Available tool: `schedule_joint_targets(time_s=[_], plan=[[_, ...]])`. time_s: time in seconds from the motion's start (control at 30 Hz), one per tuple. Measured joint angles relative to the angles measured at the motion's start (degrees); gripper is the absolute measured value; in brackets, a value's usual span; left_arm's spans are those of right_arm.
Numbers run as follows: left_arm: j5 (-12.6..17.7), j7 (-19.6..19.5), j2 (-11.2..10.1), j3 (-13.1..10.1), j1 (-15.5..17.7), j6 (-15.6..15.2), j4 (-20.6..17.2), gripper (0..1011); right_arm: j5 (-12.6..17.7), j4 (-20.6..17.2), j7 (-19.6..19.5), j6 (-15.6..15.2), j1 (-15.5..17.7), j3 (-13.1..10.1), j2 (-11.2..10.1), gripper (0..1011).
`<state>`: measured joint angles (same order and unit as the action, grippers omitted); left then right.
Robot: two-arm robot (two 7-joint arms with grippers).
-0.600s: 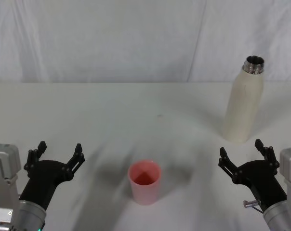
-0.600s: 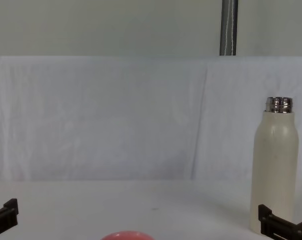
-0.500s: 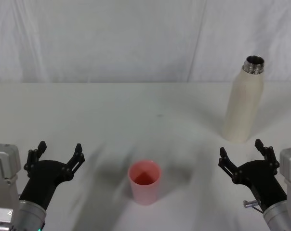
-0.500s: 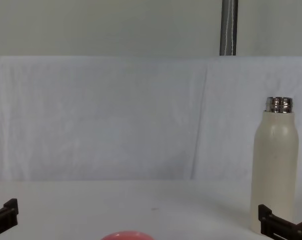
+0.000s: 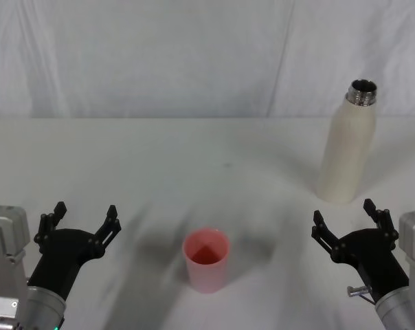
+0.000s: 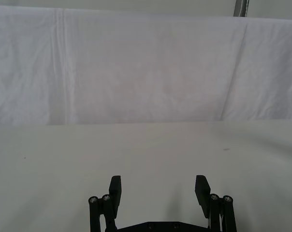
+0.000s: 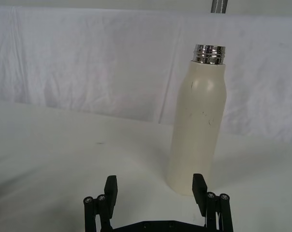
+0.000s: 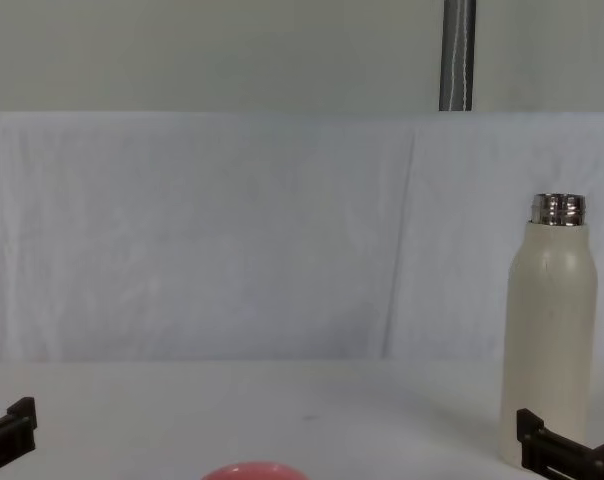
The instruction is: Grasp the thermos with one hand and pour water into the cup lid.
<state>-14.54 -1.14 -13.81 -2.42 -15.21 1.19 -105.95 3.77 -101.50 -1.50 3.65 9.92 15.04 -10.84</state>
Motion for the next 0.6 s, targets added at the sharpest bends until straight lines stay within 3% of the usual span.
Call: schedule_joint_targets(time_s=[0.6], plan=[[0.0,0.0,0.0,0.0,0.0,0.0,0.0,1001,0.0,0.0,0.0,0.0,0.0,0.0,0.0,1000]])
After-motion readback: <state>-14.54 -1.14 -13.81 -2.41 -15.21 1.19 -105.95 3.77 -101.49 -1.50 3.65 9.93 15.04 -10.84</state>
